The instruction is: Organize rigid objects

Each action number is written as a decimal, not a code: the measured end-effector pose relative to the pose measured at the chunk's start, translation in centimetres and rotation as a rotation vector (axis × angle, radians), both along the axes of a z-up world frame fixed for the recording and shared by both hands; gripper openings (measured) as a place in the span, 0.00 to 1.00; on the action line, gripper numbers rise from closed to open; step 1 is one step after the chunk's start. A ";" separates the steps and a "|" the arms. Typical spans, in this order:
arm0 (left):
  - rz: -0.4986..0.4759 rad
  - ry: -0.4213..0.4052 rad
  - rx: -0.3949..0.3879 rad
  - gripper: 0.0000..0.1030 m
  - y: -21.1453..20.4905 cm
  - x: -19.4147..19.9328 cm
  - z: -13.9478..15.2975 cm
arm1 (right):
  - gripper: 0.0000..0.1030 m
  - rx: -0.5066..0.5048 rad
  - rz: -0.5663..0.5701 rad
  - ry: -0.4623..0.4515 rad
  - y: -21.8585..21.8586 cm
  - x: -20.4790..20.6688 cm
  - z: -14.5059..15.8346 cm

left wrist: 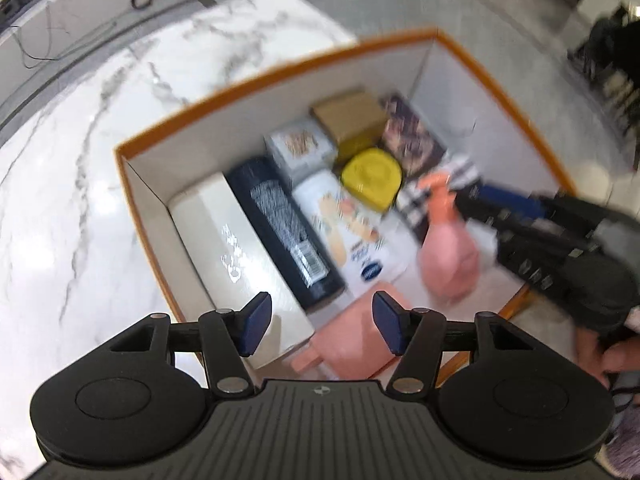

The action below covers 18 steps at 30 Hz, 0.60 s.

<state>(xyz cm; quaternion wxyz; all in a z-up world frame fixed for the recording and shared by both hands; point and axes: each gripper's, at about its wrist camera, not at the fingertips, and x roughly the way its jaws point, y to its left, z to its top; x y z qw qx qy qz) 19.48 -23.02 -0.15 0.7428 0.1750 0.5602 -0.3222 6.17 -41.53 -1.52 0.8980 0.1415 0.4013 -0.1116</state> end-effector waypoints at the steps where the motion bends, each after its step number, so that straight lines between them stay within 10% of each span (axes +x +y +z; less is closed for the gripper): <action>1: 0.015 -0.023 -0.028 0.65 0.3 -0.2 0.5 | 0.31 0.004 0.006 -0.001 0.0 0.0 0.0; 18: 0.258 -0.481 -0.340 0.59 8.4 -8.6 7.1 | 0.64 -0.053 0.045 -0.239 4.1 -5.5 5.4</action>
